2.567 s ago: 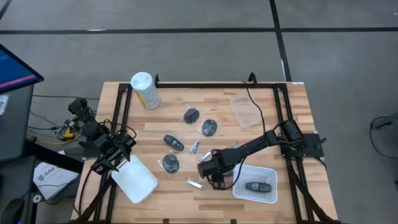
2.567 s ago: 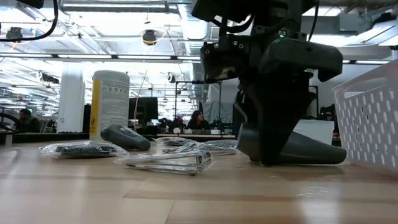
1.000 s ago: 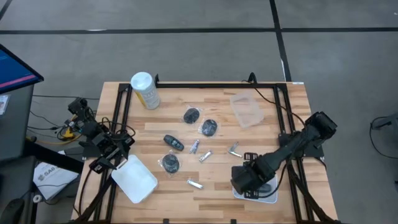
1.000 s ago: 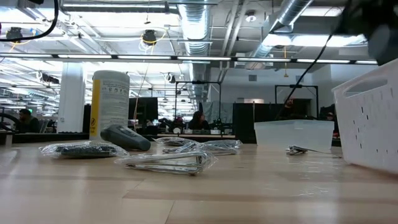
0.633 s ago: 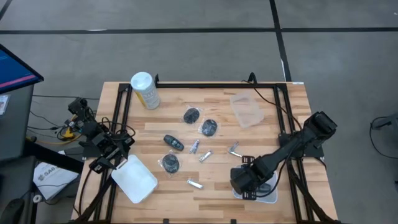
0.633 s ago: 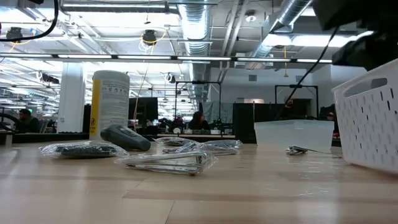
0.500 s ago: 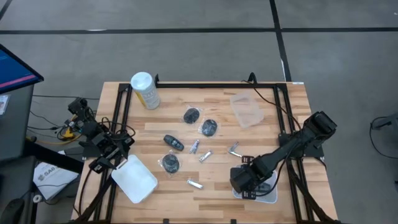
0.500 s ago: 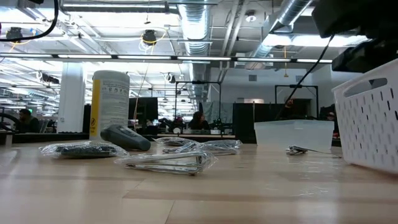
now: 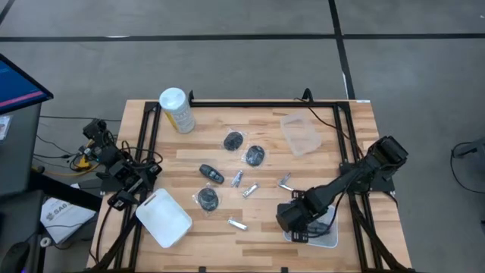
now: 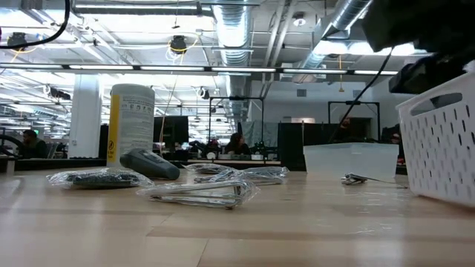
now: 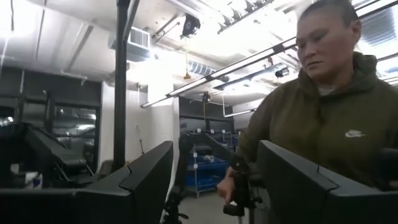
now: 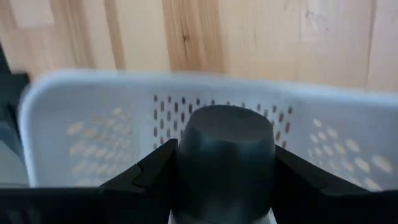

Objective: Pick & Place Travel size toiletries
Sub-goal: Put the black deodorant into the right white bin, then put the black deodorant into the bottom right white bin

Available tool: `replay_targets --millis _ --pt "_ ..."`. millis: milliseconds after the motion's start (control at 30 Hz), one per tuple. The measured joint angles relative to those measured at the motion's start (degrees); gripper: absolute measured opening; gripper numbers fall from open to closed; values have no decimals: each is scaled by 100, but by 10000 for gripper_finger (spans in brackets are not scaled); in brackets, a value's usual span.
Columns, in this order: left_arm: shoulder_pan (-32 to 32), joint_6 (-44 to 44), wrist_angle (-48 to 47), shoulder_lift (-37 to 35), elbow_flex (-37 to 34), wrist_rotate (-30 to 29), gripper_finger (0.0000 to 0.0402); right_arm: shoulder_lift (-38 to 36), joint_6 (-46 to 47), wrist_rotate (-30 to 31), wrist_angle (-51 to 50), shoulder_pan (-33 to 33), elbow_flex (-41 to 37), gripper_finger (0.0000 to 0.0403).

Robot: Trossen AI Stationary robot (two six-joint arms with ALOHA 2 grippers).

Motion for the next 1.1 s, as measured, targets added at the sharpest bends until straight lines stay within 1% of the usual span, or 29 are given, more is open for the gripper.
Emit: replay_targets --millis 100,167,267,333,467,667,800,967,1033,1067,1100 --pt "0 17 255 -2 0 -2 232 69 -21 -65 -134 -105 -24 190" --pt "0 19 421 2 0 -35 232 191 -10 -140 5 -176 0 190" --pt "0 17 438 -2 0 -125 232 298 2 -195 -98 -169 -2 192" --pt "0 17 463 19 0 -131 232 365 1 -224 35 -164 17 204" --pt "0 -29 627 152 0 -246 232 385 190 -230 -12 -165 8 234" --pt "0 -49 893 292 0 -276 232 301 352 -358 -41 -120 111 242" --pt "0 92 1046 361 0 -235 232 -54 529 -353 -274 -115 406 244" --pt "0 143 1781 415 0 -183 232 -708 707 -44 -872 -114 851 242" --pt "0 187 2148 419 0 -283 232 -1013 758 169 -1011 -111 1022 239" --pt "0 191 2368 420 2 -418 232 -1169 773 301 -1059 -111 1107 237" --pt "0 183 2498 416 36 -708 232 -1325 772 462 -1084 -112 1178 235"
